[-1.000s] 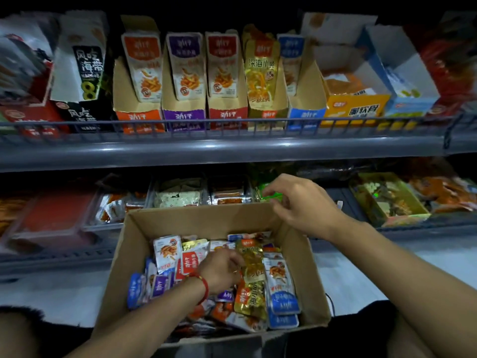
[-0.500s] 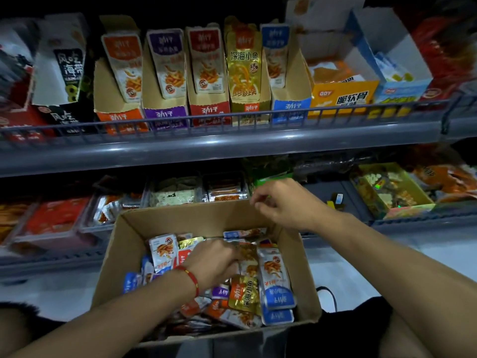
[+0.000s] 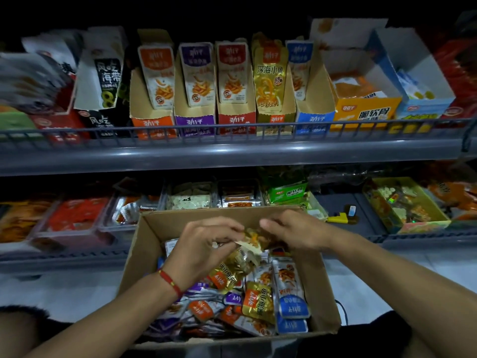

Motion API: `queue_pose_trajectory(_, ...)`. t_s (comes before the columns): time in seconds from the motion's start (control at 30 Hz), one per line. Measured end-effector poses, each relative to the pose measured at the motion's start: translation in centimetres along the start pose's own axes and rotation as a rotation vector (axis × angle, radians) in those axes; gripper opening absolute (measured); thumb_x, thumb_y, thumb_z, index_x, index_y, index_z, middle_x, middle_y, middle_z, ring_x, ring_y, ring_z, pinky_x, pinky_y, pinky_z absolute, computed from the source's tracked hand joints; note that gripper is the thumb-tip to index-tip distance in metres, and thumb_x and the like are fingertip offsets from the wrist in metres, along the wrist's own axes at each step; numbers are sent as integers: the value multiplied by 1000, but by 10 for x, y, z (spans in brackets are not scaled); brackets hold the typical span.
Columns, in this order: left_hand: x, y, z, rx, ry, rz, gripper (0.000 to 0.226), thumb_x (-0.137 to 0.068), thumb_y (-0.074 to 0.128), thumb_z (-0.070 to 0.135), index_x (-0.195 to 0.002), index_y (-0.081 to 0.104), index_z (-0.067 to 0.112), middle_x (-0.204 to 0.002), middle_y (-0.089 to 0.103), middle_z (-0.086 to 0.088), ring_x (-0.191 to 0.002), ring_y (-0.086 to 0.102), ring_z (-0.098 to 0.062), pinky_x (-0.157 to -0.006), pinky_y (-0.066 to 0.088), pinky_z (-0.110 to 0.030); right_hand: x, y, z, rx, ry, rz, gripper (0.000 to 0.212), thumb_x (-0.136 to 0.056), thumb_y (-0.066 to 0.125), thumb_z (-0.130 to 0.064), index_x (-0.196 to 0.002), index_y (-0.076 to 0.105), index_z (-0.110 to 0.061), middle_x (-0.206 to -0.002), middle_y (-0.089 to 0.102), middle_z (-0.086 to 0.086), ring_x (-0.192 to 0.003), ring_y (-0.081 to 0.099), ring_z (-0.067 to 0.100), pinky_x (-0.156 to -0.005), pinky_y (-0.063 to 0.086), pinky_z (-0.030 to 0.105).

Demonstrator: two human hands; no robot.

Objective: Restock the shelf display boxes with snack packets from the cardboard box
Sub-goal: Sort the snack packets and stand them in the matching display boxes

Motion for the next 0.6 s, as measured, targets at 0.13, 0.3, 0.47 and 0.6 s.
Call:
queue_pose_trajectory(0.13, -1, -24, 21, 71, 23, 110, 23, -77, 81, -2, -92, 81, 15, -117, 71, 10, -103, 69, -4, -82, 60, -27, 11, 3, -5, -670, 122, -98, 40, -104, 51, -43, -123, 64, -10, -109, 76, 12, -87, 75, 22, -67, 57, 28)
queue_pose_trajectory(0.3, 4, -18, -2, 684, -417, 109, 51, -82, 60, -23, -117, 68, 14, -120, 71, -2, -112, 69, -21, -86, 59, -32, 21, -45, -12, -800, -5, 188, 25, -98, 64, -26, -110, 64, -4, -99, 76, 9, -79, 65, 13, -61, 48, 25)
queue_pose_trajectory(0.47, 11, 7, -9, 1067, -739, 111, 36, -87, 67, -7, -120, 61, 6, -106, 75, -16, -96, 74, -31, -77, 62, -35, 30, -61, -19, -797, -65, 308, 18, -97, 66, -25, -104, 67, -9, -97, 78, 8, -78, 69, 12, -59, 50, 22)
queue_pose_trajectory(0.6, 7, 6, -11, 1108, -765, 137, 25, -87, 67, -6, -112, 63, -3, -104, 75, -19, -97, 74, -32, -81, 61, -37, 33, -65, -18, -891, -75, 364, 23, -96, 65, -27, -102, 73, -6, -98, 77, 13, -78, 66, 14, -62, 49, 23)
Point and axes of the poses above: each hand's wrist, its own x-axis away from the middle knuckle, its own y-axis out of the palm, z = x × y, the point moved 9 cm from there along -x, towards the middle knuckle
